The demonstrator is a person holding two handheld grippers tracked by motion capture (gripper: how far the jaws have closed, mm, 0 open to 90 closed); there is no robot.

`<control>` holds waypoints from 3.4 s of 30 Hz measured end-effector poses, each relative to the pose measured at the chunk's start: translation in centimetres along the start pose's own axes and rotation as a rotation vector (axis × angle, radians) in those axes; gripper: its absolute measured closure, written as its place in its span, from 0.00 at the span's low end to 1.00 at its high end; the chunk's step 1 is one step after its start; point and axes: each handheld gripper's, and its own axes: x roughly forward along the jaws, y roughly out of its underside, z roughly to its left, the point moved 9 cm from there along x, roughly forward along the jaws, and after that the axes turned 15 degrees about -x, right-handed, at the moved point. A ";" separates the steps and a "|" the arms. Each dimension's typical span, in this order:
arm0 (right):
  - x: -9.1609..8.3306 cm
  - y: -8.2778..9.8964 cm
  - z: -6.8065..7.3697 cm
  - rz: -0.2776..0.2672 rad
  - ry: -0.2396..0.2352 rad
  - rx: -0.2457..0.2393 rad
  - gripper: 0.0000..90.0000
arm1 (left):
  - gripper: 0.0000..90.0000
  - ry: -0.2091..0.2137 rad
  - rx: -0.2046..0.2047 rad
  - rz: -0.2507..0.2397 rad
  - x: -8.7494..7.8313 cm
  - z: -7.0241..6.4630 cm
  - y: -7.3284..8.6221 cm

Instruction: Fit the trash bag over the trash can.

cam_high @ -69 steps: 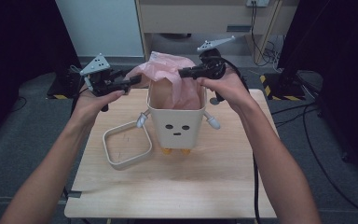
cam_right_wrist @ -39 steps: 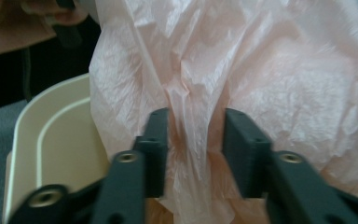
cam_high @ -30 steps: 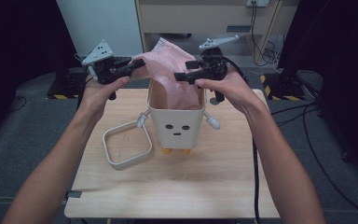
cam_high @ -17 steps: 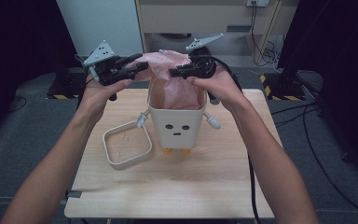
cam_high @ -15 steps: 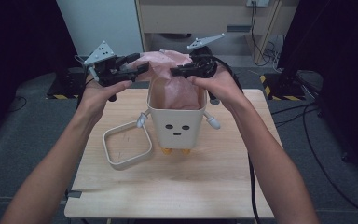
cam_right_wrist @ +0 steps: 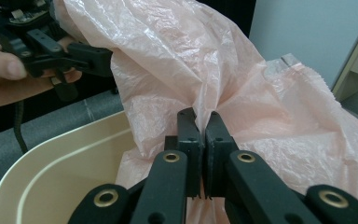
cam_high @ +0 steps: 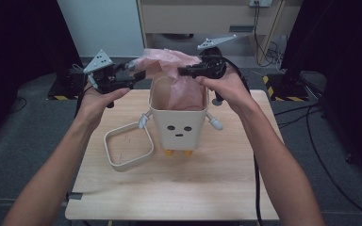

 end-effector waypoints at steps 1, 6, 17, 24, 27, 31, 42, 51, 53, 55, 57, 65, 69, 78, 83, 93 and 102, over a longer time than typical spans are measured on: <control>0.0 0.0 0.0 -0.001 0.002 -0.002 0.98 | 0.49 -0.002 0.005 0.008 0.0 -0.1 0.1; -0.3 0.2 0.4 0.006 -0.003 -0.015 0.99 | 0.88 -0.013 0.020 -0.004 -0.5 -0.2 -0.3; -1.0 3.5 2.1 0.134 -0.019 -0.083 0.99 | 0.99 -0.026 0.055 0.054 -2.3 -0.2 -0.1; -0.8 4.0 2.4 0.170 -0.034 -0.082 0.98 | 1.00 -0.014 0.065 0.077 -2.8 -0.5 1.2; -0.9 3.5 2.1 0.137 -0.026 -0.068 0.86 | 0.99 -0.007 0.068 0.084 -2.7 -0.6 1.4; -1.0 2.8 2.1 0.108 -0.024 -0.069 0.64 | 0.99 -0.010 0.067 0.084 -2.4 -0.4 1.3; -0.9 -0.2 2.6 0.009 -0.030 -0.075 0.37 | 1.00 -0.008 0.043 0.060 -1.8 0.1 0.1; 0.0 -1.1 2.5 -0.013 -0.037 -0.111 0.83 | 0.99 0.011 0.047 0.050 -2.0 -0.7 -0.4; -0.1 -0.8 2.4 0.005 -0.030 -0.117 0.98 | 0.99 0.021 0.056 0.057 -2.0 -1.0 -0.3; -0.2 -0.4 2.2 0.014 -0.023 -0.120 1.00 | 0.98 0.026 0.064 0.068 -2.0 -1.3 -0.1; -0.5 0.0 1.9 0.019 -0.015 -0.119 1.00 | 0.98 0.039 0.073 0.083 -1.8 -1.7 0.3; -1.0 2.7 1.3 0.083 -0.003 -0.101 1.00 | 0.89 0.075 0.080 0.121 -1.1 -2.6 2.0; -1.1 2.9 1.1 0.096 0.014 -0.103 1.00 | 0.73 0.097 0.098 0.114 -1.1 -3.2 2.3; -0.6 3.2 0.2 0.135 0.069 -0.098 1.00 | 0.53 0.137 0.085 0.083 -1.7 -3.8 1.9; -0.4 3.2 -0.1 0.149 0.085 -0.090 1.00 | 0.49 0.174 0.069 0.054 -1.9 -4.5 1.0; 0.3 3.3 -0.3 0.159 0.085 -0.083 1.00 | 0.48 0.198 0.051 0.022 -2.2 -5.3 -0.7; 0.4 3.2 -0.3 0.138 0.082 -0.070 1.00 | 0.50 0.177 0.015 0.105 0.0 -5.2 0.4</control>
